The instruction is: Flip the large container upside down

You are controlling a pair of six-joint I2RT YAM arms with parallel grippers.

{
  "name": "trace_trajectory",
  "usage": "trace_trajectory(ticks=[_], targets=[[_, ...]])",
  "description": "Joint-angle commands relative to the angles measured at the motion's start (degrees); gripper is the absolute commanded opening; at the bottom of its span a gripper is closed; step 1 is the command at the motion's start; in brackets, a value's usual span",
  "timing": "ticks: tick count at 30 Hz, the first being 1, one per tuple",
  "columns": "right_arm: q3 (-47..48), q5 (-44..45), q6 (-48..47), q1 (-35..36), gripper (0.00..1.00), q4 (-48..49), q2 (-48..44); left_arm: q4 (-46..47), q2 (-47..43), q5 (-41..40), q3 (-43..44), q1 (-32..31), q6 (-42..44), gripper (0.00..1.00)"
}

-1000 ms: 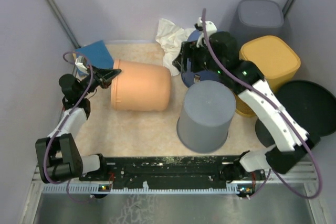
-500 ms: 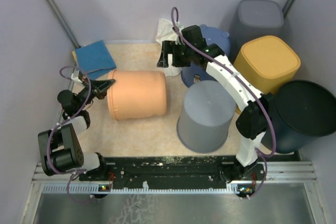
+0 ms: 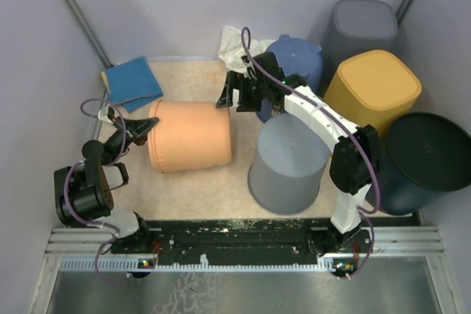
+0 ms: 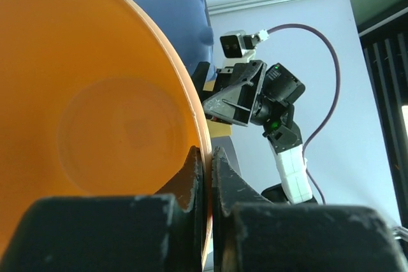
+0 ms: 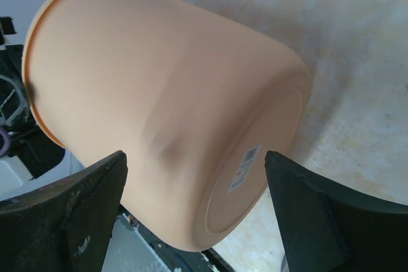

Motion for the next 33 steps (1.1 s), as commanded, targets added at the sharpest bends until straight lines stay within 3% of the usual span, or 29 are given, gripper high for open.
trace_trajectory(ticks=[1,5,10,13,16,26,33], targets=[[-0.76,-4.49,4.02,0.63,0.89,5.78,-1.86,6.48,7.56,3.29,-4.52,0.76,-0.76,0.0],[-1.26,-6.03,4.71,2.48,0.89,5.97,-2.47,15.35,11.38,3.35,-4.86,0.77,-4.26,0.0],[-2.8,-10.34,7.03,4.31,0.9,10.55,-3.65,17.38,13.24,4.2,-5.17,0.69,-4.05,0.01],[-4.14,-10.72,8.22,4.84,0.9,13.04,-5.62,16.33,12.53,5.11,-5.11,0.7,-2.78,0.22],[-6.41,-10.96,10.12,4.84,0.9,16.08,-8.55,10.58,10.53,5.76,-5.32,0.68,1.19,0.35],[-8.72,-12.25,12.72,6.66,0.9,19.94,-16.44,-20.7,2.05,2.7,-3.86,-3.65,22.95,0.43],[-6.98,-11.5,11.54,8.0,0.9,19.42,-19.34,-25.48,3.68,-2.88,-1.06,-11.45,26.46,0.44]])
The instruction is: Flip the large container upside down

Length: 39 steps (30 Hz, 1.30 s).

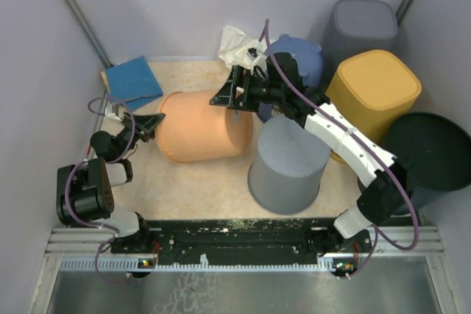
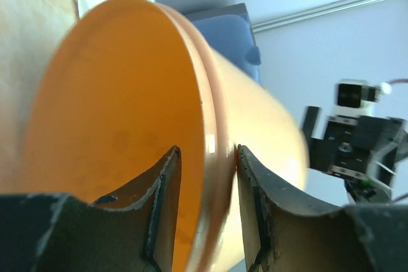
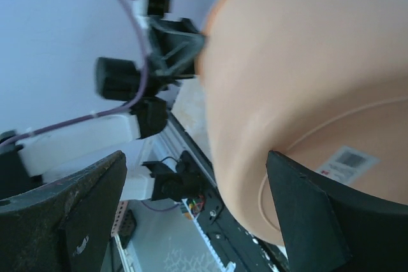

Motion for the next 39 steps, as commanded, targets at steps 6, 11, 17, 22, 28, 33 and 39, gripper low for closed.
trace_trajectory(ticks=[6,11,17,22,28,33,39], targets=[[5.64,-5.41,-0.91,5.32,0.91,6.57,-2.07,-20.66,4.46,1.44,0.39,-10.88,13.74,0.51],[5.89,-4.72,-2.79,5.75,0.91,4.56,1.62,-28.03,1.39,-0.33,1.36,-10.94,17.95,0.54],[10.91,-3.93,-5.56,5.97,0.91,0.91,3.84,-50.72,-7.5,-6.5,7.75,-10.42,29.5,0.64],[18.57,0.64,-13.53,6.07,0.91,-8.0,1.64,-75.79,-15.45,-15.43,19.73,-9.54,43.93,0.8],[17.18,34.73,-25.85,6.03,0.91,-14.66,-8.36,-96.11,-20.85,-24.87,35.9,-9.59,60.18,0.86],[12.14,67.98,-31.03,5.94,0.91,-15.85,-16.47,-105.06,-24.03,-32.29,42.76,-9.68,66.21,0.99],[8.73,87.21,-30.4,6.03,0.92,-20.98,-24.1,-108.24,-28.37,-33.71,45.24,-9.77,69.18,1.0]])
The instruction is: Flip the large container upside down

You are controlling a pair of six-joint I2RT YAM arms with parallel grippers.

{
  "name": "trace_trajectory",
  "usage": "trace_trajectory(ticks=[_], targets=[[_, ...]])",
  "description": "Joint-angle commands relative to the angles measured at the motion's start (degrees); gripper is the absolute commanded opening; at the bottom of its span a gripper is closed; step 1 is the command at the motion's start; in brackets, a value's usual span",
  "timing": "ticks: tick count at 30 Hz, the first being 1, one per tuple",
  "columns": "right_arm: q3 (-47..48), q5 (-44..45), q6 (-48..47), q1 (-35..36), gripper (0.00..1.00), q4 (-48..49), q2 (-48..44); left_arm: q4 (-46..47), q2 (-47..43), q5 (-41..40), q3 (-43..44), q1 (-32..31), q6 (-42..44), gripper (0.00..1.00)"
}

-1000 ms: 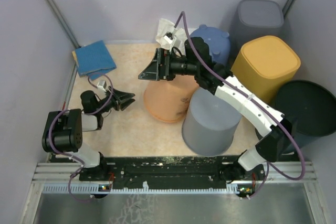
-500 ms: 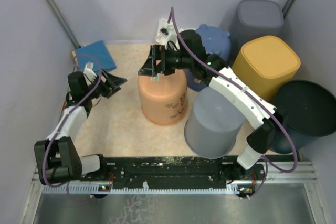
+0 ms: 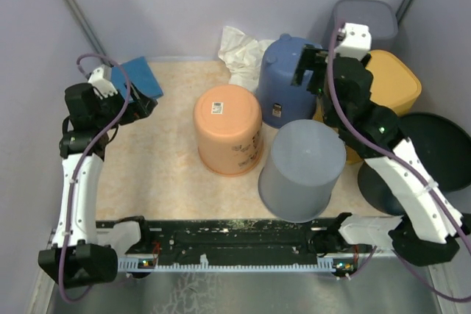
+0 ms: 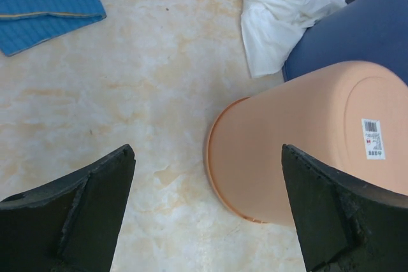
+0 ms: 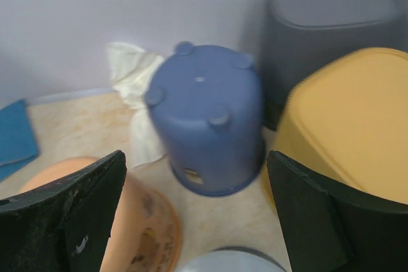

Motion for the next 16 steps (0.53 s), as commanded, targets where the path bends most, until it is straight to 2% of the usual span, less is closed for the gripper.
trace_trajectory(ticks=[1,8,16], targets=[[-3.96,20.21,-1.95,0.24,0.92,-3.73,-6.03,-6.35,-3.6,-3.5,2.03,0.02,4.98,1.0],[-14.74,19.61,-1.24,0.32,0.92,-0.78,-17.05,-2.55,-9.37,-4.35,-1.06,0.07,2.68,1.0],[-16.93,20.0,-1.8,0.31,0.92,-0.22,-20.46,-2.96,-11.57,-4.54,-0.82,0.01,2.01,1.0]])
